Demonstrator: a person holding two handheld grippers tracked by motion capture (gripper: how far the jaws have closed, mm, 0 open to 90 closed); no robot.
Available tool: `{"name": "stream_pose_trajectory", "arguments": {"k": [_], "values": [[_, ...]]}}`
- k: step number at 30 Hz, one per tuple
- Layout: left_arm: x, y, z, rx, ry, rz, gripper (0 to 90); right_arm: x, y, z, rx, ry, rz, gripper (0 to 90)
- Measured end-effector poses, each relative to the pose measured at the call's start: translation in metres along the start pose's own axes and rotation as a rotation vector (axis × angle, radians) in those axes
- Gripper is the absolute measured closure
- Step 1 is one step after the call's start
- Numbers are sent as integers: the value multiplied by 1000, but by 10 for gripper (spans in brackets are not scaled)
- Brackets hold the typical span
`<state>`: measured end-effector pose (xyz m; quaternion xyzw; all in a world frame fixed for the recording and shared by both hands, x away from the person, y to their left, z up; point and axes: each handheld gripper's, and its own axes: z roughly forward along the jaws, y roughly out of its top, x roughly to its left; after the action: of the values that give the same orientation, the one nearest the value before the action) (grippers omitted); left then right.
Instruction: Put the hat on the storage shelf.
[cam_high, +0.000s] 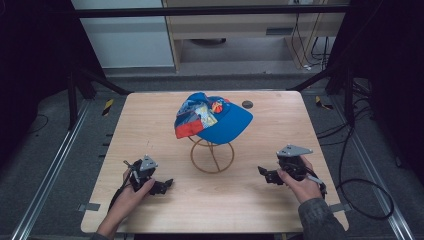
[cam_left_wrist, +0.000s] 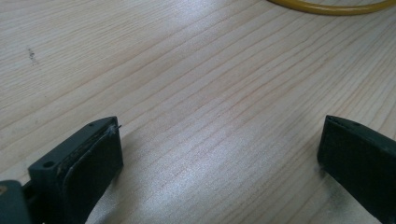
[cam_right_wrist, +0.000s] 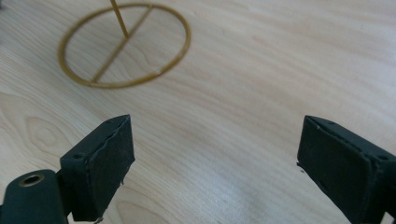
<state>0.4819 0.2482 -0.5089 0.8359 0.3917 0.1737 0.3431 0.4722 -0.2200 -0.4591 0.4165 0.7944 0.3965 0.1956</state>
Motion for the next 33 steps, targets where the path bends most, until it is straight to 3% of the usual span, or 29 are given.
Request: {"name": "stream_pose_trajectory", "arguments": {"k": [8,16,26,33], "values": [[0,0,0,2,1,2,0,3,-21,18,-7,-21,58,105],[0,0,0,2,1,3,0,12,-37,31,28,-31,80,89],[0,0,0,2,0,2,0,19,-40,36,91,-61,17,62],[0,0,0,2,0,4,0,23,-39,37,93,-65,19,53]]}}
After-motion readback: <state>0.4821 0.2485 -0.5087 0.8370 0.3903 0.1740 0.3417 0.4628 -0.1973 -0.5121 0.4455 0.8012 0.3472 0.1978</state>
